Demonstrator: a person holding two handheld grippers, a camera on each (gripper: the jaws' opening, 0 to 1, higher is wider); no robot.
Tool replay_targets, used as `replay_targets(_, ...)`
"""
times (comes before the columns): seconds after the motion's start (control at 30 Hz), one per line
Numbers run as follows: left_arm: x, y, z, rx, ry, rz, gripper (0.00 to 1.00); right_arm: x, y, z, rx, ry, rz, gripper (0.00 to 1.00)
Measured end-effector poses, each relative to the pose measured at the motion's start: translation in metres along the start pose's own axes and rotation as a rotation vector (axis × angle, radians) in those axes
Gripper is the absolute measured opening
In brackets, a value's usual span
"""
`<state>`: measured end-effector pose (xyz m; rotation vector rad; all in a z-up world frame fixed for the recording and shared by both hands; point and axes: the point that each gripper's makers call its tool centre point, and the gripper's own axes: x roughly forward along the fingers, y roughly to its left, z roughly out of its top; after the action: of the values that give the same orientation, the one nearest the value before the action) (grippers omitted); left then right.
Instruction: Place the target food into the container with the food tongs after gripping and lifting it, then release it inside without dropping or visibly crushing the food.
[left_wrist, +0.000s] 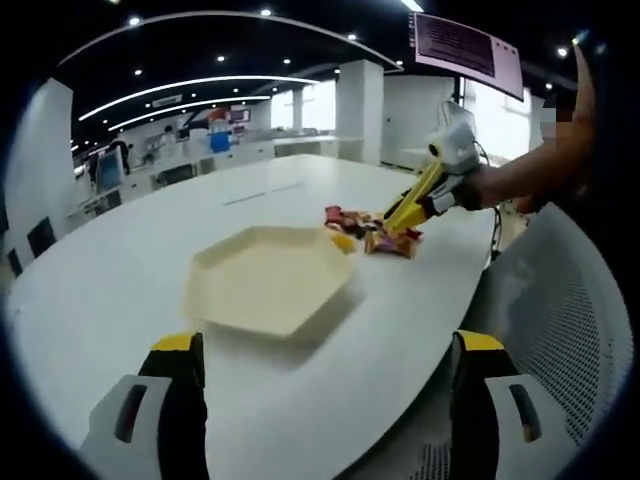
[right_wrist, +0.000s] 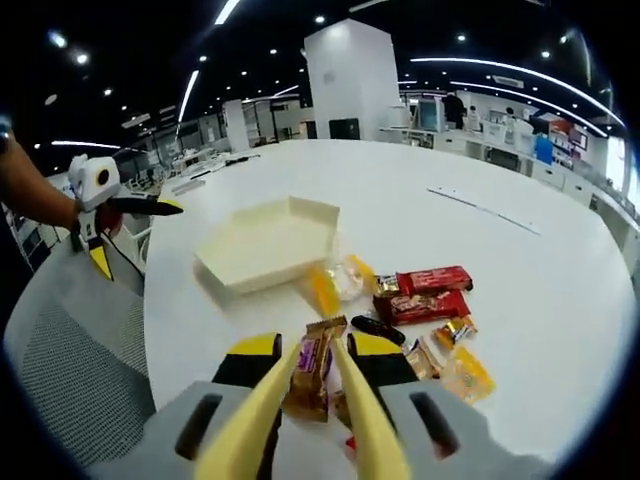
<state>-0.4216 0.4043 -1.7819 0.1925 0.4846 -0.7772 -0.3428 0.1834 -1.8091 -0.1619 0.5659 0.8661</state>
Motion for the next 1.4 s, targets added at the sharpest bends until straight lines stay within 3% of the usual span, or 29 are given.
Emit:
replay_targets(0.37,0.0,-0.001,-0.002,0.017,0.008,-0.007,0.97,0.014,0.001,-0.007,-0.003,0.05,-0.009,0.26)
replay_targets(0.57,0.0,0.001,-0.002,0.021,0.005,-0.001,0.97,0.013,0.002,-0.004,-0.039,0.073,-0.015,0.26)
replay_targets(0.7,0.0,0.001,-0.002,0.028,0.01,0.0,0.97,0.009,0.003,0.003,-0.038,0.054,-0.023,0.26)
replay_targets(1.1,0.001,0.001,-0.006,0.03,0.031,0.001,0.96,0.017,0.006,-0.022,-0.083,0.124,-0.039,0.27)
replay_targets(1.13,0.001,0.001,-0.007,0.031,0.034,-0.001,0.96,0.017,0.005,-0.018,-0.102,0.094,-0.044,0.26)
replay_targets(1.4,0.002,0.0,-0.009,0.034,0.046,-0.008,0.96,0.015,-0.001,-0.021,-0.053,0.129,-0.059,0.22)
